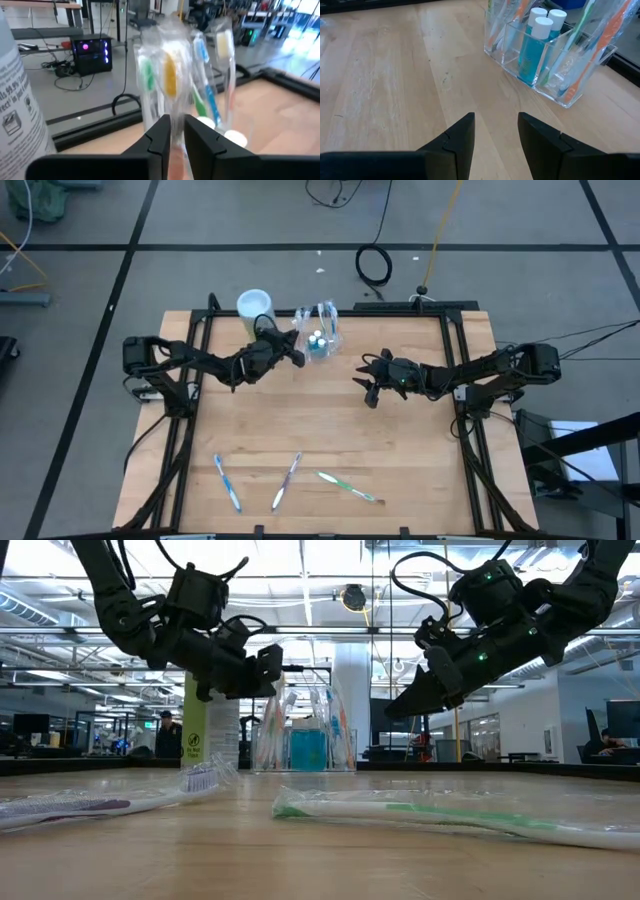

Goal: Pick & Place toothbrushing station
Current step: Put the orange toothbrush into the transparent organizer, then put the green toothbrush into the transparent organizer

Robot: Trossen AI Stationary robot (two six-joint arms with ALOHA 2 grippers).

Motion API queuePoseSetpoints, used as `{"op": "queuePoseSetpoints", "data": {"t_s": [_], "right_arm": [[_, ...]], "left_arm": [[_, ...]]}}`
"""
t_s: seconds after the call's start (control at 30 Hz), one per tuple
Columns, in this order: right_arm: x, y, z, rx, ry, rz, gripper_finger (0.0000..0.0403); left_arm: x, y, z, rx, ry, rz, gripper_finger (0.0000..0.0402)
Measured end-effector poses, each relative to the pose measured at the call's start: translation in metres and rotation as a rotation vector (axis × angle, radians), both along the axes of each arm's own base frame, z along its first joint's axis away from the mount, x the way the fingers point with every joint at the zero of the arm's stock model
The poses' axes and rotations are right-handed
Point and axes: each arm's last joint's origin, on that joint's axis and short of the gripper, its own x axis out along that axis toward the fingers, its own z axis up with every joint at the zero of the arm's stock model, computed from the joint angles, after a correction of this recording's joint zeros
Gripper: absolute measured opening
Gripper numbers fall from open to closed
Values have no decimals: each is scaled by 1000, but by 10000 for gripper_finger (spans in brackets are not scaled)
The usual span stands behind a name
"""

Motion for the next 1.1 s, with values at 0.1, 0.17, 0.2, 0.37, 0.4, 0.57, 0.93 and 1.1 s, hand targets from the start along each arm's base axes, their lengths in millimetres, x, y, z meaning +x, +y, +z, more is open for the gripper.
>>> {"op": "queuePoseSetpoints", "data": {"t_s": [0.1, 0.17, 0.2, 0.37, 0.4, 0.57, 0.93, 1.1], "right_arm": [[0, 0, 0, 0, 0, 0, 141], [0, 0, 0, 0, 0, 0, 141], [0, 0, 0, 0, 0, 0, 141], [0, 0, 0, 0, 1, 0, 141], [0, 0, 0, 0, 1, 0, 141], [0, 0, 0, 0, 1, 0, 141], [0, 0, 0, 1, 4, 0, 141], [0, 0, 0, 1, 4, 0, 141]], "left_arm": [[-1, 0, -3, -5, 36, 3, 65], [-1, 0, -4, -7, 56, 6, 74], [-1, 0, -5, -9, 61, 7, 79], [-1, 0, -6, -11, 70, 7, 110], [-1, 0, -6, -11, 71, 7, 117], [-3, -2, 0, 10, 83, -2, 152], [-20, -35, 55, 70, 13, -120, 175], [-32, -57, 74, 25, -4, -358, 175]]}}
